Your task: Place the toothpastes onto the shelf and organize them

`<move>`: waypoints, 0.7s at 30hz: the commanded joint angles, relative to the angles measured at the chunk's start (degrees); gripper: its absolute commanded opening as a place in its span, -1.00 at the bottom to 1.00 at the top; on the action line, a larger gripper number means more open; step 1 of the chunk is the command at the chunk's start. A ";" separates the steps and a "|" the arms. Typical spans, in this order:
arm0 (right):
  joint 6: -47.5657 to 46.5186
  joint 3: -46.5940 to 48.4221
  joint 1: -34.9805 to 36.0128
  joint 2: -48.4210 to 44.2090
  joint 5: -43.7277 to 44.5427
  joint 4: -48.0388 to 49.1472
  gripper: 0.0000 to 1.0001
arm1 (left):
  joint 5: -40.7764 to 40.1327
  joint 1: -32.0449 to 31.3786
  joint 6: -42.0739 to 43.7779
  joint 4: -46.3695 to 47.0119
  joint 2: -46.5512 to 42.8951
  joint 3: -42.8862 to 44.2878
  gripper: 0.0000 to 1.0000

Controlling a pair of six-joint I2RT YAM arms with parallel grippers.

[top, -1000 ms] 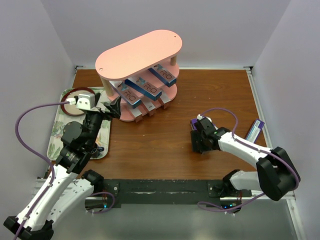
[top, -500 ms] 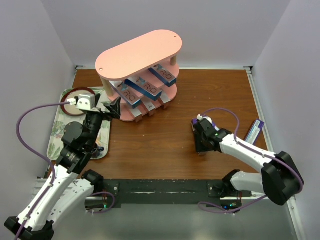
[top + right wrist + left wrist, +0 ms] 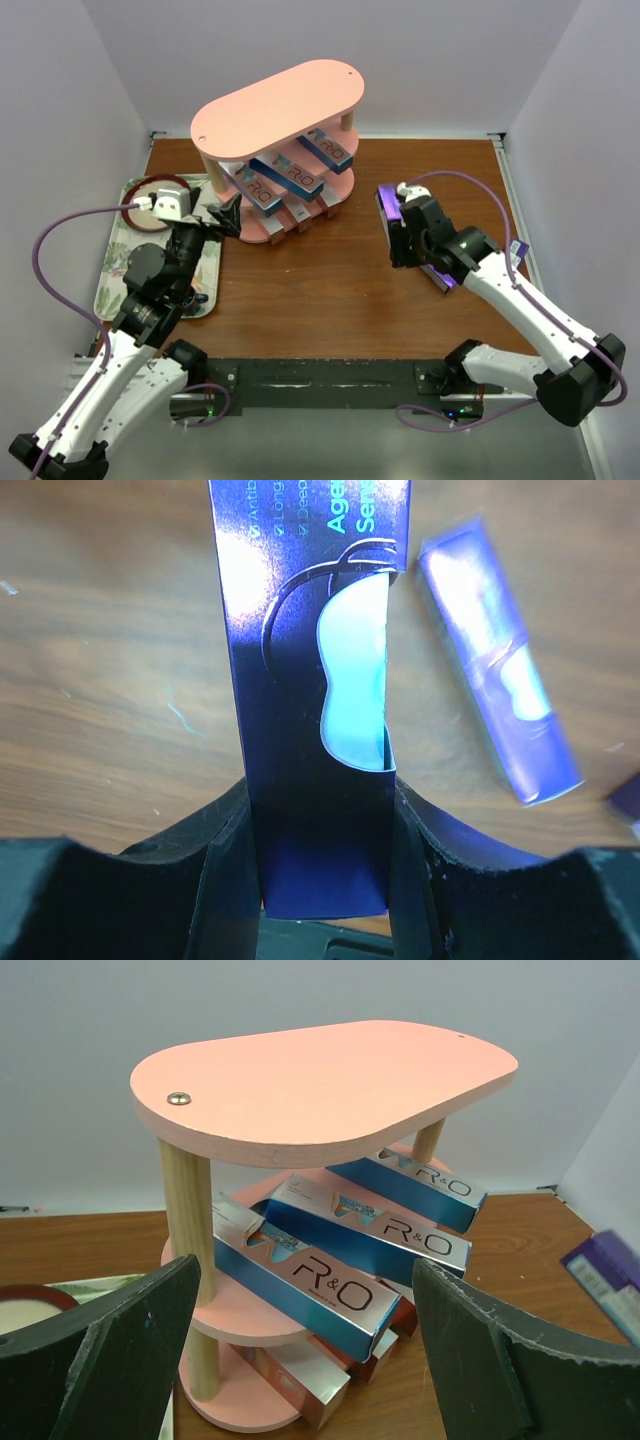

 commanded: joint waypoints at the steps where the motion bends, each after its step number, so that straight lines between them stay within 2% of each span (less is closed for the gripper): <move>1: -6.40 16.08 -0.26 3.28 4.30 -3.97 -0.34 | 1.05 0.61 -0.80 2.63 0.04 -0.13 0.85; 6: -11.67 36.82 -1.32 11.45 3.69 -5.56 -0.34 | 1.05 0.61 -0.80 2.63 0.03 -0.21 0.85; 14: -19.41 68.00 -2.81 30.51 -1.75 -8.72 -0.34 | 1.49 0.70 -0.63 2.54 0.30 -0.21 0.85; 17: -22.66 76.18 -2.90 36.31 -2.81 -9.07 -0.34 | 1.67 0.79 -0.54 2.54 0.47 -0.30 0.85; 21: -25.04 78.33 -2.99 38.80 -6.32 -3.64 -0.35 | 2.10 0.79 -0.45 2.63 0.83 -0.39 0.85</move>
